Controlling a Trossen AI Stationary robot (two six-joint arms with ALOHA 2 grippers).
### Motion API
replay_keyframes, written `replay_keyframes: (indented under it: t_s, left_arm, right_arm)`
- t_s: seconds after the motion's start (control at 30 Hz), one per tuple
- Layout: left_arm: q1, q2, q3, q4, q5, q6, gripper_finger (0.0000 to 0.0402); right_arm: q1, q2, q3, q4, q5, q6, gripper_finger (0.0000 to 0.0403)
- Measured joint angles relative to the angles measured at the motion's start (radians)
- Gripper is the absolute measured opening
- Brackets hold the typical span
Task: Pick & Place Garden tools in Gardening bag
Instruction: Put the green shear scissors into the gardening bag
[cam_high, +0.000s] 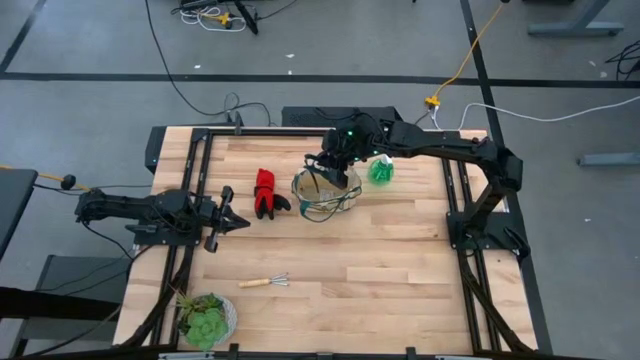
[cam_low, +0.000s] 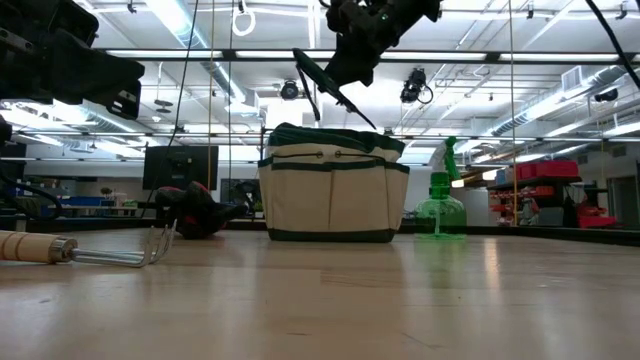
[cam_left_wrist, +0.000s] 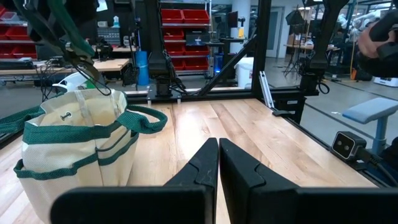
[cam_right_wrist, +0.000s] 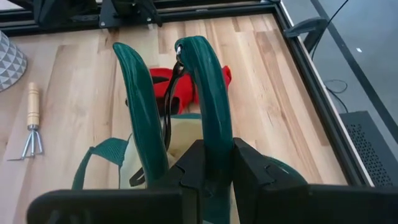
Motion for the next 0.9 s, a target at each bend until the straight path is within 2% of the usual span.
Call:
replay_keyframes:
  t_s: [0.4, 0.9]
  left_arm:
    - [0.000, 0.000, 0.000, 0.000, 0.000, 0.000, 0.0021]
    - [0.000, 0.000, 0.000, 0.000, 0.000, 0.000, 0.0021]
  right_arm:
    - [0.004, 0.094, 0.000, 0.001, 0.000, -0.016, 0.0051]
    - [0.004, 0.134, -0.001, -0.017, 0.000, -0.047, 0.0051]
